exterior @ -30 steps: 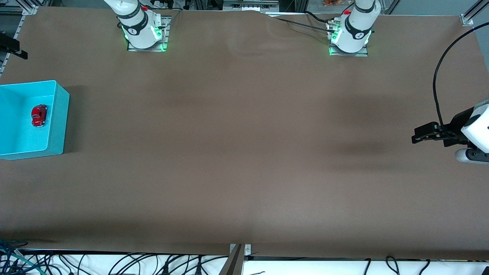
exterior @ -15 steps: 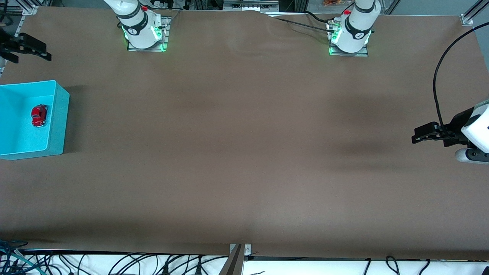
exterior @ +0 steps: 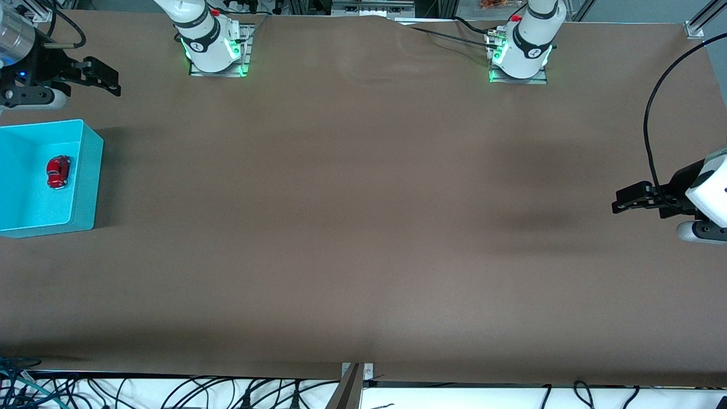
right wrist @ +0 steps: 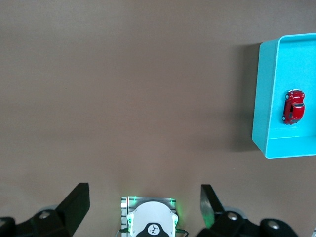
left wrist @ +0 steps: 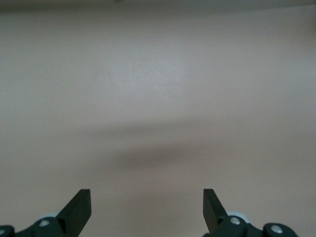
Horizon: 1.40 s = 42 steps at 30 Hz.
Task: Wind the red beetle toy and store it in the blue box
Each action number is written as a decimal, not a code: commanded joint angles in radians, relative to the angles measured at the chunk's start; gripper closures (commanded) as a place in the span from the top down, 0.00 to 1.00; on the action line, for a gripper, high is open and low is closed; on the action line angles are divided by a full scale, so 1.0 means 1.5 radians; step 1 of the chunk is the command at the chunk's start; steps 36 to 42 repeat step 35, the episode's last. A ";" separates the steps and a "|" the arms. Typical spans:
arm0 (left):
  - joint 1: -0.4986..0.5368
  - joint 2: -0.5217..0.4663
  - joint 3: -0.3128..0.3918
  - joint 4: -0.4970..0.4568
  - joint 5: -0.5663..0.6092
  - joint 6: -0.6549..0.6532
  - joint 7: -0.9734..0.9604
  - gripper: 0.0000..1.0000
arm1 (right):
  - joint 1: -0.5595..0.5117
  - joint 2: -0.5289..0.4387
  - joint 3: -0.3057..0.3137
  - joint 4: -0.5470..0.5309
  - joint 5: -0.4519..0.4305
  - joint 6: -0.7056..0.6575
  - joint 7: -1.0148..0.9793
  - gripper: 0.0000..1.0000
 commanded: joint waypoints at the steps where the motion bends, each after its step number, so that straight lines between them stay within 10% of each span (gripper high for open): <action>1: 0.001 0.011 -0.002 0.024 0.006 -0.008 0.008 1.00 | 0.005 0.007 -0.002 0.014 0.002 0.008 0.011 1.00; 42: 0.002 0.013 -0.002 0.024 0.006 -0.008 0.008 1.00 | -0.005 0.024 -0.009 0.014 -0.009 0.040 -0.001 1.00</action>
